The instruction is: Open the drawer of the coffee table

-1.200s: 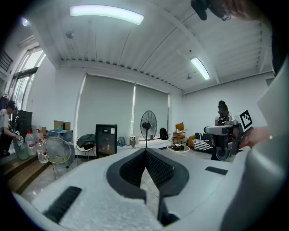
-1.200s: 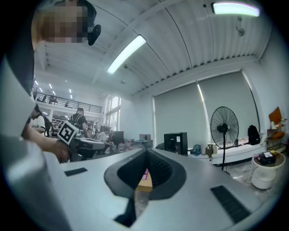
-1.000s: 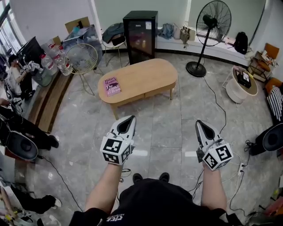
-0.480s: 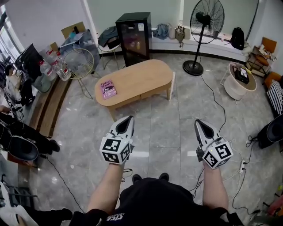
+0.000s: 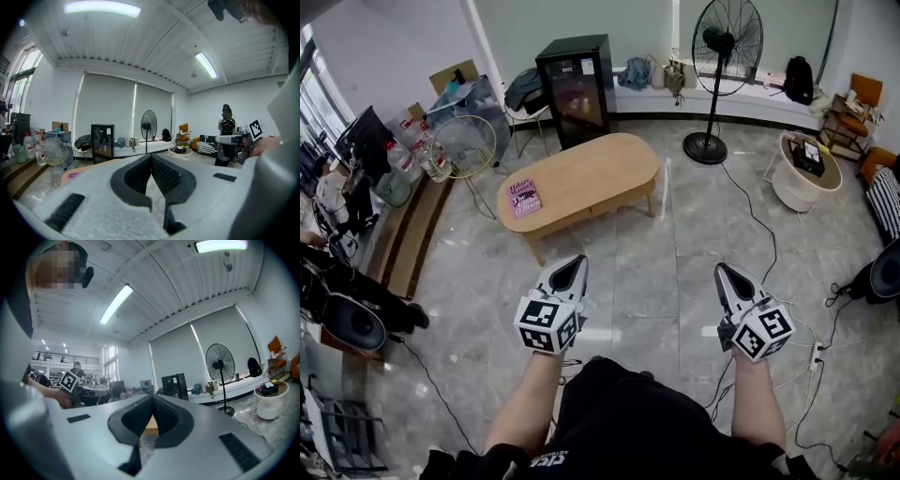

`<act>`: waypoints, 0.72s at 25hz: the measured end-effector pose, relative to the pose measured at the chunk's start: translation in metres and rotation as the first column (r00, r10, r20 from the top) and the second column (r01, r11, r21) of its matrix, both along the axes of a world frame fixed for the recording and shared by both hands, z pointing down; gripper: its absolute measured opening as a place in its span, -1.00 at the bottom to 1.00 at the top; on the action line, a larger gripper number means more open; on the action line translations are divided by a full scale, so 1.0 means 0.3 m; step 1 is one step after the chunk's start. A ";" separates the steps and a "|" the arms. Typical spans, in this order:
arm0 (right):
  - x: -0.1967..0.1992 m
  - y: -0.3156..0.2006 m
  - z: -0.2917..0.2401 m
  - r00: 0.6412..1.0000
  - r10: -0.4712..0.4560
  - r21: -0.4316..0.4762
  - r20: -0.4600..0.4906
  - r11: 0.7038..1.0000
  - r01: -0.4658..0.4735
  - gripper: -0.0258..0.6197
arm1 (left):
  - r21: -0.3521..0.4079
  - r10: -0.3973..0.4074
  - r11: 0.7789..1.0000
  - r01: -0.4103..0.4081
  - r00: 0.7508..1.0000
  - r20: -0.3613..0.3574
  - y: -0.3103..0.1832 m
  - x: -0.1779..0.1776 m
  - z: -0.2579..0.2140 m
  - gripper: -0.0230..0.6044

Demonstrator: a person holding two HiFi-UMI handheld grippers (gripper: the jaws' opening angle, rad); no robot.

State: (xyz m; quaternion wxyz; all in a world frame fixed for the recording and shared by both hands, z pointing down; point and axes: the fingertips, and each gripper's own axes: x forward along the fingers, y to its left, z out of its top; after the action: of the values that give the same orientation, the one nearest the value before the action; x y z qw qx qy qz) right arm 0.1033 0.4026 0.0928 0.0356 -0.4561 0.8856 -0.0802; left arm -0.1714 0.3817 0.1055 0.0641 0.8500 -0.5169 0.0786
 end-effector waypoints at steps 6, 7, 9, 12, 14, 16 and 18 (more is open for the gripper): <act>0.061 -0.028 0.034 1.000 0.020 -0.026 0.024 0.999 -0.019 -0.90 | -0.028 0.000 1.000 0.000 1.000 -0.005 -0.027 0.024 0.023 -0.90; 0.066 -0.037 0.041 0.999 0.022 -0.030 0.029 0.999 -0.021 -0.90 | -0.032 0.001 0.999 -0.001 1.000 -0.007 -0.038 0.029 0.028 -0.90; 0.071 -0.060 0.056 0.999 0.019 -0.040 0.029 0.999 -0.018 -0.90 | -0.036 0.004 0.999 -0.004 1.000 -0.011 -0.064 0.042 0.037 -0.90; 0.063 -0.096 0.068 1.000 0.003 -0.048 0.019 0.999 -0.002 -0.90 | -0.047 0.011 0.999 -0.012 1.000 -0.017 -0.114 0.054 0.056 -0.90; 0.064 -0.128 0.062 1.000 0.001 -0.044 0.012 0.999 0.000 -0.90 | -0.052 0.012 0.999 -0.013 1.000 -0.029 -0.159 0.058 0.070 -0.90; 0.077 -0.171 0.058 1.000 0.007 -0.041 -0.001 0.999 -0.007 -0.90 | -0.056 0.011 0.998 -0.014 0.999 -0.044 -0.220 0.071 0.085 -0.90; 0.094 -0.221 0.060 1.000 0.014 -0.045 -0.013 0.999 -0.014 -0.90 | -0.061 0.015 0.998 -0.018 0.998 -0.055 -0.287 0.092 0.103 -0.90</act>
State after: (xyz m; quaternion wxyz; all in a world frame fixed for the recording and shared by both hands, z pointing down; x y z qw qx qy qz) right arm 0.1313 0.3364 0.1109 0.0203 -0.4635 0.8805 -0.0971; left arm -0.1438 0.2955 0.1362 0.1033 0.8538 -0.5051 0.0719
